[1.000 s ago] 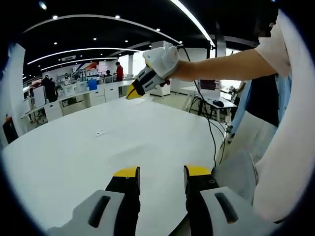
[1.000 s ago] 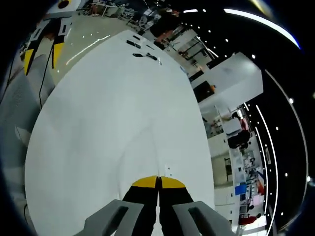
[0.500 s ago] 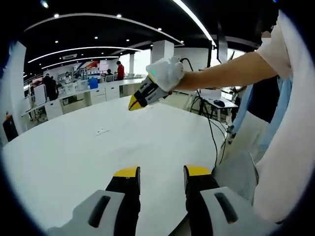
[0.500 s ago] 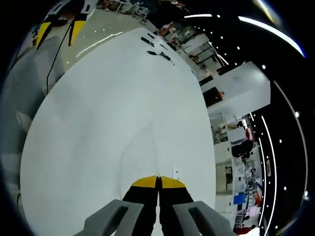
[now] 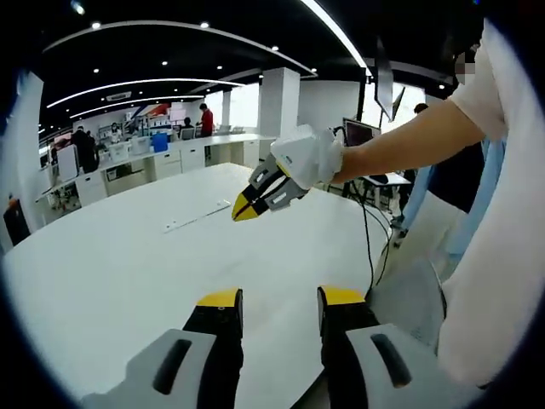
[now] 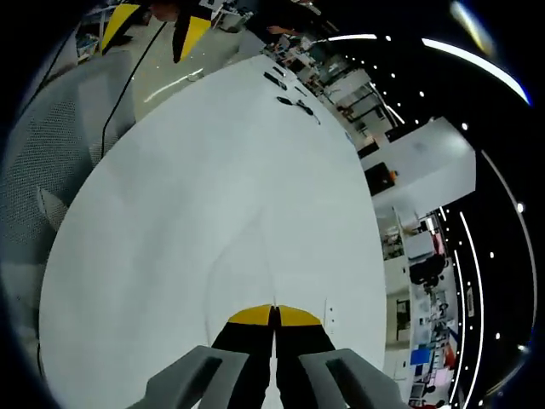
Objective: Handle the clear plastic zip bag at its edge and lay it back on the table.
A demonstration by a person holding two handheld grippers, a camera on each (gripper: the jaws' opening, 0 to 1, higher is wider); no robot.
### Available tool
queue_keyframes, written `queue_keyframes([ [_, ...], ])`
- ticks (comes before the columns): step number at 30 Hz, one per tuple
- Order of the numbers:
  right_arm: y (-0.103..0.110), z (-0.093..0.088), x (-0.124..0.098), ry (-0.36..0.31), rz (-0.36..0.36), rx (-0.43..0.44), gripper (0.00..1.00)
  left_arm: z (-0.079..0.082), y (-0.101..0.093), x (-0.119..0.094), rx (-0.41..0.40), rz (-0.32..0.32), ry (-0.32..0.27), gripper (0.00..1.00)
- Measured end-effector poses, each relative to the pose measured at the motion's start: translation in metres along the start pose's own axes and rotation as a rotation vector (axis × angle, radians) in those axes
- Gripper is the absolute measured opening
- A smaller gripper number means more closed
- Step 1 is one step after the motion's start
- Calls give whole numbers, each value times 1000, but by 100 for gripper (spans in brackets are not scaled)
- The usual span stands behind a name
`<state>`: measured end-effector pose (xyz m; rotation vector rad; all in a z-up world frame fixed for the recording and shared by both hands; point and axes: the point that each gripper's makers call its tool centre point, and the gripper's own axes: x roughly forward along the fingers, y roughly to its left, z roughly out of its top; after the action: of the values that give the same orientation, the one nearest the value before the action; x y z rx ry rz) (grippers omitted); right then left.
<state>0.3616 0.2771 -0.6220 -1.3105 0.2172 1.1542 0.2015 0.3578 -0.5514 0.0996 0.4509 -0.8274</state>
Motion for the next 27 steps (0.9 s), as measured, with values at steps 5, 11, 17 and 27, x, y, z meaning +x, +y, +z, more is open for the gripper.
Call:
queue_keyframes([
  [5,12,-1,3,-4,8,9,0,-2,-1,0,1,-3,5,32],
  [11,29,0,8,-2,20,13,0,-3,-3,1,5,-7,12,32],
  [17,44,1,14,2,29,36,0,-2,-5,1,6,-11,15,32],
  [27,61,-2,22,15,43,73,0,-6,-5,2,8,-17,25,32],
])
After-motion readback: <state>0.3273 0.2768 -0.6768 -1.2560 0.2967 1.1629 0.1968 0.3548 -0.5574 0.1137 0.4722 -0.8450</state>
